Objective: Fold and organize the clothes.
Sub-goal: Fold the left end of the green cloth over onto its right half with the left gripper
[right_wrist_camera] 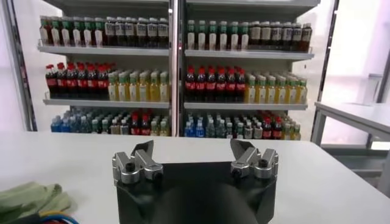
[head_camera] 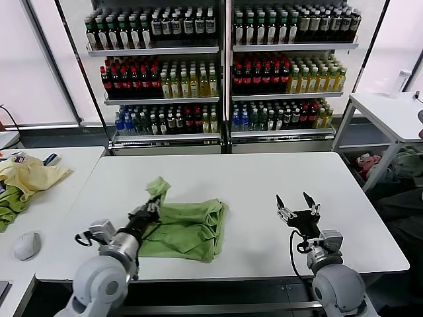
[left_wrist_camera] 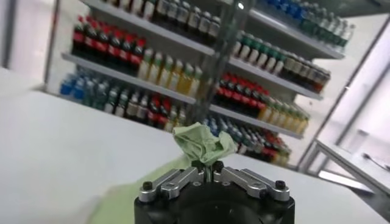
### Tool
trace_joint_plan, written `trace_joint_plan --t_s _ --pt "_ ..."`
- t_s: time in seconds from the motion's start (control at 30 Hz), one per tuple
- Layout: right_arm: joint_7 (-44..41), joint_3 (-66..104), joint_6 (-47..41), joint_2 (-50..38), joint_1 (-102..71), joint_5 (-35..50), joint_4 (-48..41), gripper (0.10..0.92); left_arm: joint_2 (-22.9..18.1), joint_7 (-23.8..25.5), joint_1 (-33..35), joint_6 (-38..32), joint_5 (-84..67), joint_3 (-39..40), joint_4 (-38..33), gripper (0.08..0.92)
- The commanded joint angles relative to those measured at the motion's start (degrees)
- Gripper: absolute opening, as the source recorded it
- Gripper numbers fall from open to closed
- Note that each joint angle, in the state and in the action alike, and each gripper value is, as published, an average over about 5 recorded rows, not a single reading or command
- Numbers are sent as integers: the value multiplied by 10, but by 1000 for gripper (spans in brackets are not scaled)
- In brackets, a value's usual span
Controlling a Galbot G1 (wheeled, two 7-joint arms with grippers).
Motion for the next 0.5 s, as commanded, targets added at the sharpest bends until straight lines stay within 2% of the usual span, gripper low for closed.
trace_joint_plan --t_s 0.03,0.17,0.33,0.5 --pt "-1 -4 2 0 8 -2 -13 823 -37 19 -44 3 85 132 60 118" --pt "-1 -3 3 -1 8 -2 -14 823 -37 47 -45 3 95 144 52 165" --pt "-2 -3 3 -2 11 -2 -15 823 -30 77 -35 11 93 139 27 305" --pt "-2 -3 4 -2 11 -2 -15 823 -17 100 -1 24 79 102 -27 452"
